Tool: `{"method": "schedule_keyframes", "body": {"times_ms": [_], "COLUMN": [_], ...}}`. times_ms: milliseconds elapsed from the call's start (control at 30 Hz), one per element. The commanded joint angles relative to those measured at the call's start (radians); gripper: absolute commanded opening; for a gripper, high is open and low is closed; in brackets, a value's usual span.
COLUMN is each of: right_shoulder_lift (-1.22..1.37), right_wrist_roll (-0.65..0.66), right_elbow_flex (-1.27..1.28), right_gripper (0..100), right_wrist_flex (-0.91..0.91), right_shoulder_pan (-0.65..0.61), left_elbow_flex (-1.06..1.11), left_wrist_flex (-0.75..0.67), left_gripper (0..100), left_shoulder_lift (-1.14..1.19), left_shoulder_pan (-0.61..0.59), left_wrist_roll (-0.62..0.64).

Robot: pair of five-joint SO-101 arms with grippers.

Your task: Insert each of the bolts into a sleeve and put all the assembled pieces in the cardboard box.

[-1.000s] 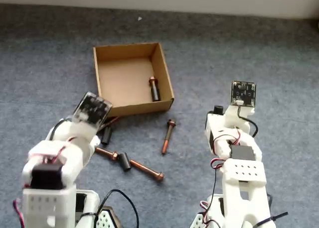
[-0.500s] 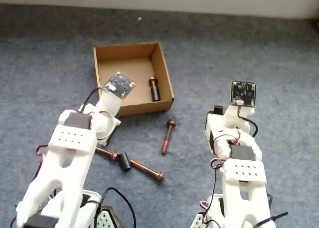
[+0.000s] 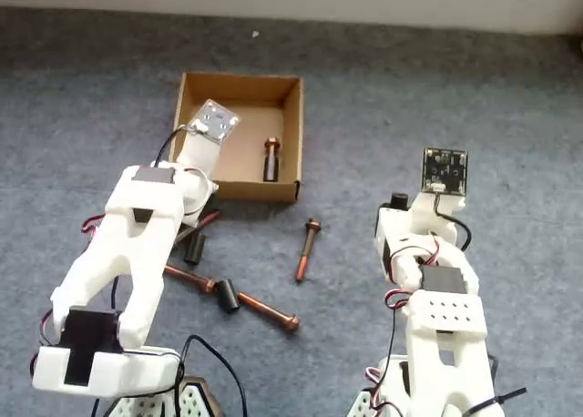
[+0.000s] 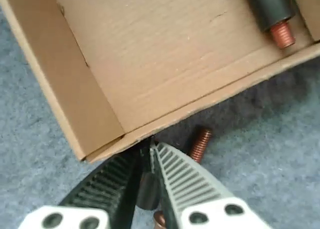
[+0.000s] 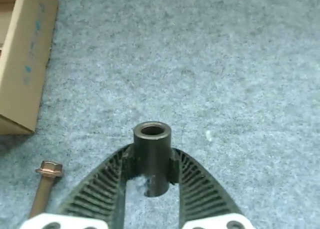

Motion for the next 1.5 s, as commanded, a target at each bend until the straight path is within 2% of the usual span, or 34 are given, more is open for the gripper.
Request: {"method": "schedule_keyframes", "body": {"times_ms": [0, 200, 367, 467, 533, 733, 833, 1000, 1200, 1467], "right_shoulder_lift": [-0.031, -0.031, -0.031, -0.031, -0.031, -0.031, -0.031, -0.031, -0.031, -0.031], "right_wrist_roll": [-0.002, -0.002, -0.002, 0.017, 0.023, 0.025, 0.025, 0.025, 0.026, 0.026], "right_elbow_flex": [-0.015, -0.015, -0.015, -0.016, -0.016, -0.016, -0.016, -0.016, -0.016, -0.016], "right_gripper": [0.8, 0.8, 0.8, 0.8, 0.8, 0.8, 0.8, 0.9, 0.9, 0.9], "right_wrist_flex": [-0.022, -0.024, -0.024, -0.024, -0.024, -0.024, -0.024, -0.024, -0.024, -0.024], "right_shoulder_pan": [0.01, 0.01, 0.01, 0.01, 0.008, 0.008, 0.008, 0.007, 0.005, 0.005], "left_elbow_flex": [-0.051, -0.048, -0.048, -0.047, -0.047, -0.047, -0.047, -0.053, -0.038, 0.105], "left_wrist_flex": [0.032, 0.261, 0.494, 0.612, 0.652, 0.744, 0.755, 0.749, 0.71, 0.505], "left_gripper": [4, 5, 6, 13, 16, 16, 16, 16, 16, 17], "left_shoulder_lift": [-0.038, -0.242, -0.418, -0.461, -0.456, -0.32, -0.223, -0.122, -0.096, -0.096], "left_shoulder_pan": [0.013, 0.019, 0.047, 0.058, 0.058, 0.056, 0.056, 0.059, 0.076, 0.114], "left_wrist_roll": [0.006, -0.002, -0.238, -0.331, -0.373, -0.589, -0.692, -0.776, -0.783, -0.783]}}
